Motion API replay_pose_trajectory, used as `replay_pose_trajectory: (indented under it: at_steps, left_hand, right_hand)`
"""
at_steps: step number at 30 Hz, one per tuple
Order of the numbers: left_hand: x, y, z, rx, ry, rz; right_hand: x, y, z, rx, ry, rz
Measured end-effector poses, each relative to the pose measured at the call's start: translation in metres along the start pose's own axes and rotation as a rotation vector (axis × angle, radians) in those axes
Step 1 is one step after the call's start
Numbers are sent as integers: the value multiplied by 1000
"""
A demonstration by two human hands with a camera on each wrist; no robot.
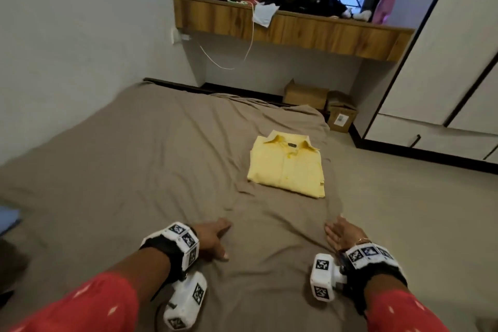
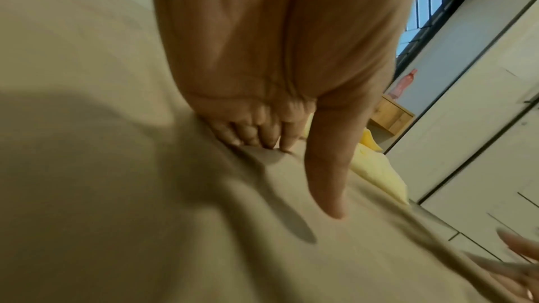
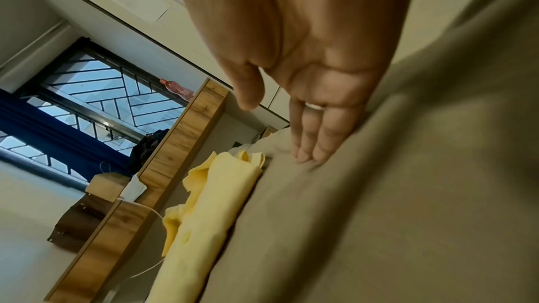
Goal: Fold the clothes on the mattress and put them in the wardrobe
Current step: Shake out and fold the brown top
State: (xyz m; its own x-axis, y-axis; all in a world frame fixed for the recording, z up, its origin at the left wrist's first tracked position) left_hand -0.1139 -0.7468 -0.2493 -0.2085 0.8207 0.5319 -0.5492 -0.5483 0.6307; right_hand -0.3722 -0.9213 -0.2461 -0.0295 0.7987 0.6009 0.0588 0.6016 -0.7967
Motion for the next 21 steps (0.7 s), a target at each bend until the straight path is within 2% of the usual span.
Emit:
replay_pose_trajectory:
  at_steps: [2,3,4,5,6,7,8,9,10,12,15,18,20,21]
  left_hand:
    - [55,-17,-20,-180,22,-12]
    - [84,-25,-29,-205,33,-15]
    - [115,-36,-39,-225,4,-17]
    - [140,-42,-49,-222,-28,-26]
    - [169,-58,-53,-191,-32,-16]
    - [197,-72,-55,-163,-23,2]
    - [203,-74,-56,-144,-14,-4]
    - [229,-89,-51,-137,32,17]
    - [249,-99,-44,-122,78,12]
    - [294,-119,-20,-112,205,17]
    - [357,-151,21,-92,432,76]
    - [413,-182,56,-35,714,116]
    - [445,-199,76,-95,940,163]
    - [460,-207,84,-186,1017,230]
  right_hand:
    - [36,16,11,-4,19,61]
    - [58,20,17,-16,64,193]
    - [87,30,19,15,-3,277]
    - [106,35,16,124,-132,408]
    - [116,62,18,364,-115,362]
    - [131,88,17,363,-138,331]
    - [123,95,25,235,-208,284]
    - [145,115,19,305,-193,346]
    - [164,130,13,408,-161,314]
    - [203,161,-11,573,-253,240]
    - [272,186,-54,733,-386,390]
    - [329,200,-104,814,-544,469]
    - [358,206,-139,849,-623,537]
    - [375,208,-156,865,-677,584]
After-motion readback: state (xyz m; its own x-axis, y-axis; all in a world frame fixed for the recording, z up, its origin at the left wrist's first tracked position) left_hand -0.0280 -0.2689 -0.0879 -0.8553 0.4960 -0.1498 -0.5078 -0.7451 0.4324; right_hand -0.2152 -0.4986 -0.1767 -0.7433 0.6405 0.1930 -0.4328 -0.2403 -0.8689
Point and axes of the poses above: each hand's wrist, its own x-axis away from the middle knuckle, its own z-axis out of the back of the hand, y = z × x, the point moved 4 cm from there along -x, towards the middle knuckle, and after that the axes turned 6 degrees about y, right-handed, at the moved point
